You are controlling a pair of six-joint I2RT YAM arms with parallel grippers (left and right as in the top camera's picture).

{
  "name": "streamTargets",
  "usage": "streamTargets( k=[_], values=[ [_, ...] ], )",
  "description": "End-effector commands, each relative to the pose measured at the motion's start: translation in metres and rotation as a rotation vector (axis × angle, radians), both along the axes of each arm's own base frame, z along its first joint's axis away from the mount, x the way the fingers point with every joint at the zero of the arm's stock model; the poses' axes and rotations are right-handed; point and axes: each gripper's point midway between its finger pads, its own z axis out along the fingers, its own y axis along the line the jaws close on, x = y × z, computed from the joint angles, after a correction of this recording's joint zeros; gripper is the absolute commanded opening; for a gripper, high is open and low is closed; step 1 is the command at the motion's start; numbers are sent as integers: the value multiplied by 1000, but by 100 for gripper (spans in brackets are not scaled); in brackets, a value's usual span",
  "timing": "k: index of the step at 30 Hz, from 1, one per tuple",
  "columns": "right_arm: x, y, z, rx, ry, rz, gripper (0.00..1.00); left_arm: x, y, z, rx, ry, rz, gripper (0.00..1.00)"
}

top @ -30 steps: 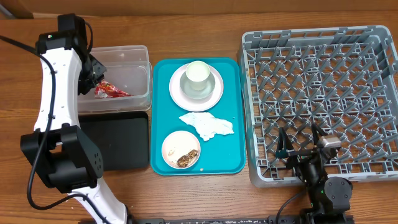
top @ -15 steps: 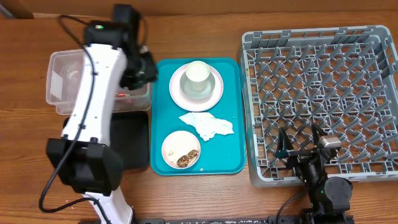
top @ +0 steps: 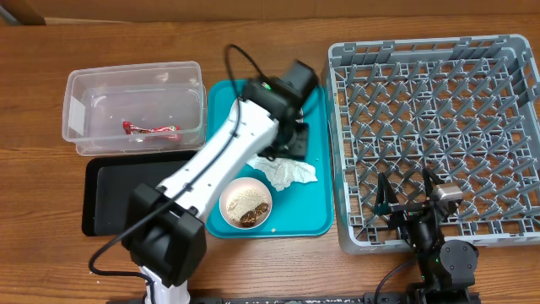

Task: Sort waste into correct bins and load items into the dishwasher
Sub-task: 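Reach the left gripper to the crumpled white tissue and grasp it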

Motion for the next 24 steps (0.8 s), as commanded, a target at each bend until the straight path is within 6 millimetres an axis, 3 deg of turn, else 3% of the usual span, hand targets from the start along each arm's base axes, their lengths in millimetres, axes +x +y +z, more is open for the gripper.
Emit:
streamTargets(
  k=[1,5,12,24],
  values=[
    [0,-1,-2,1,-5,-6,100,-3,1,-8,85,-79,-31,63],
    [0,-1,-2,1,-5,-6,100,-3,1,-21,133,-123,-51,79],
    [0,-1,-2,1,-5,-6,100,1,11,-41,140,-122,-27,78],
    [0,-1,-2,1,-4,-6,100,4,14,-76,120,-147,-59,92]
  ],
)
